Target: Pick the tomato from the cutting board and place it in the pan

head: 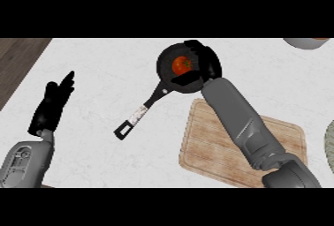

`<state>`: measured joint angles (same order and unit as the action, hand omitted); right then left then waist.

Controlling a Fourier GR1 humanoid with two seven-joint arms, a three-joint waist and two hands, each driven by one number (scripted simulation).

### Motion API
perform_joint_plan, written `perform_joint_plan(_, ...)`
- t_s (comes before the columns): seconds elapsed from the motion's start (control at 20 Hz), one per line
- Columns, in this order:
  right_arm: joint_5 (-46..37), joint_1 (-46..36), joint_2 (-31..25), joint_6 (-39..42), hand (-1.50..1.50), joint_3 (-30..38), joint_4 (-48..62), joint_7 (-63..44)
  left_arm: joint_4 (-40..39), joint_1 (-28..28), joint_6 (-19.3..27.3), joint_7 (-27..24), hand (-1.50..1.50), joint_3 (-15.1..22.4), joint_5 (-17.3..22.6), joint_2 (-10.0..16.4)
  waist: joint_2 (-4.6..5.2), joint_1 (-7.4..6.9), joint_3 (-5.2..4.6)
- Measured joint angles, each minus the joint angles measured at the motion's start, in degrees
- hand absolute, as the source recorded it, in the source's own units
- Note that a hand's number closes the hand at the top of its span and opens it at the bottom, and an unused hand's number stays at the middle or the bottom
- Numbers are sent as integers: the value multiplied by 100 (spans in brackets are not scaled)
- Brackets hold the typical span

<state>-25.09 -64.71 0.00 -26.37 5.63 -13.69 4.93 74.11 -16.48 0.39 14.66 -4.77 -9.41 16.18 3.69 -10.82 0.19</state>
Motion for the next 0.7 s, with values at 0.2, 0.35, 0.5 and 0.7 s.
perform_joint_plan(0.2, 351, 25, -1, -219, -150, 224, -57, 489, -25, -99, 12, 35, 0, -5, 9, -27, 3, -1, 5)
perform_joint_plan(0.35, 608, 31, 0, -470, -150, 395, -91, 820, -50, -57, 1, 3, 0, -28, 18, -10, -18, 15, 3)
perform_joint_plan(0.5, 846, -36, 0, -680, -150, 571, -81, 1033, -66, -79, -28, 44, 0, -67, 50, 21, -40, 69, 1)
perform_joint_plan(0.7, 1096, -142, -1, -942, -150, 818, -17, 1151, -54, 116, 24, -10, 0, -149, 62, 41, -103, 241, -6)
